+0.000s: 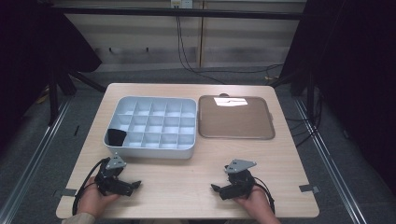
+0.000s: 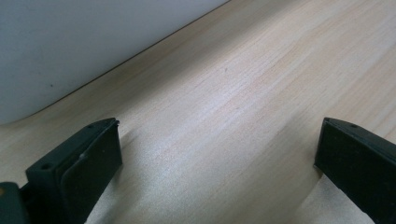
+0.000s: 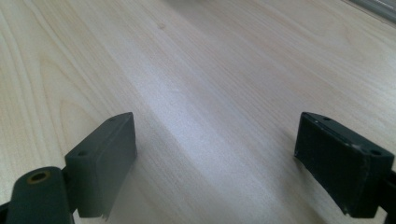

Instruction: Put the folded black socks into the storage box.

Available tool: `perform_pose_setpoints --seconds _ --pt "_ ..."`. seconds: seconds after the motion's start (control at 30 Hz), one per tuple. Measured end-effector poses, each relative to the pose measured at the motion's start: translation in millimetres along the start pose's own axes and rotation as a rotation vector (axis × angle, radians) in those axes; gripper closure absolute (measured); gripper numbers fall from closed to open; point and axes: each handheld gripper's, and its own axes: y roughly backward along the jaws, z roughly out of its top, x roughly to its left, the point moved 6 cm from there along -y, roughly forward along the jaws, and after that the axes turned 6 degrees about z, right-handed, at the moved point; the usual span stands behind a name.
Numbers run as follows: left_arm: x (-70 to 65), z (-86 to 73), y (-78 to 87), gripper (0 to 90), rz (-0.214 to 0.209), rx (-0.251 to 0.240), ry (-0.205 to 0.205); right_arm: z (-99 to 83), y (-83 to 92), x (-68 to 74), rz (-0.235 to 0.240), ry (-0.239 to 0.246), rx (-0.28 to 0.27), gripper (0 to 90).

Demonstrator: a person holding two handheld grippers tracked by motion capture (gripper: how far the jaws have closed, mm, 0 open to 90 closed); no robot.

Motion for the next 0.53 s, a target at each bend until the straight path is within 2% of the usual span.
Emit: perform_pose_setpoints --seconds 0.17,0.53 --pt "0.2 -1.0 -1.7 0.0 -0.01 -0.049 0.005 0.1 -0.1 -0.2 0.0 0.003 -0.001 12.3" --pt "1.2 -1.4 -2.4 0.0 -0.003 -0.07 0.004 0.0 0.0 0.1 0.0 0.001 -0.001 12.3"
